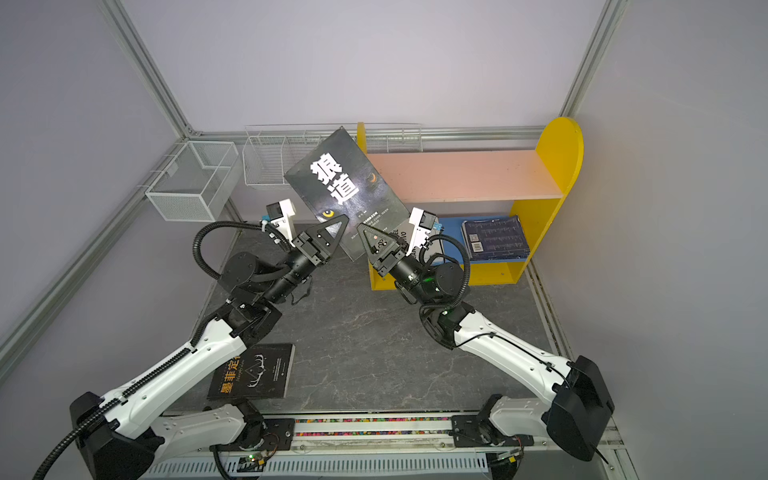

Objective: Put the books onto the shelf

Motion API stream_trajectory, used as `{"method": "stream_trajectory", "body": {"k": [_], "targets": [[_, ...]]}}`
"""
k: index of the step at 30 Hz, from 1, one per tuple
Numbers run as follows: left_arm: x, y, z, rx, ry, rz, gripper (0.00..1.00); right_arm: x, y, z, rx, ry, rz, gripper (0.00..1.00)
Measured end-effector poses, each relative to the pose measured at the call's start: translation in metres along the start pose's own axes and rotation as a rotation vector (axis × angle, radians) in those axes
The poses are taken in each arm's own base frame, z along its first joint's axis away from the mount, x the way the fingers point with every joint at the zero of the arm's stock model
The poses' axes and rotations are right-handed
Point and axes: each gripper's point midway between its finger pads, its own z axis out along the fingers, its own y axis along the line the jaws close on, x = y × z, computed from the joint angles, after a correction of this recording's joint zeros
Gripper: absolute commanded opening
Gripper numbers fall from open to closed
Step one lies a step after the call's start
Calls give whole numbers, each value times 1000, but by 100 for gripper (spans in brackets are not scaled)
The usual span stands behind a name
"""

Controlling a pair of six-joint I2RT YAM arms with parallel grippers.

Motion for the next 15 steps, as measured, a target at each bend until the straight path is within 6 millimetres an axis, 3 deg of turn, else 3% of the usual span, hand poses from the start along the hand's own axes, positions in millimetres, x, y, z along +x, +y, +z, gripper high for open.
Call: {"method": "stream_trajectory", "body": {"k": [1, 2, 5, 6, 10, 15], "targets": [[0, 0, 0, -2, -2, 2, 14, 0, 0, 0, 0, 7, 8, 17], [0, 2, 0, -7, 0, 4, 32, 0, -1, 0, 4, 17, 17, 15], [8, 5, -1, -26, 37, 29, 71, -2, -14, -5, 51, 60, 31, 12], [11, 6, -1, -38, 53, 41, 77, -5, -21, -8, 74, 72, 36, 12], [19, 13, -6, -112, 127, 94, 90, -19, -38, -29, 156, 152, 53, 11], [-8, 7, -13, -146, 168, 174, 94, -42, -28, -65, 216, 255, 60, 9]]}}
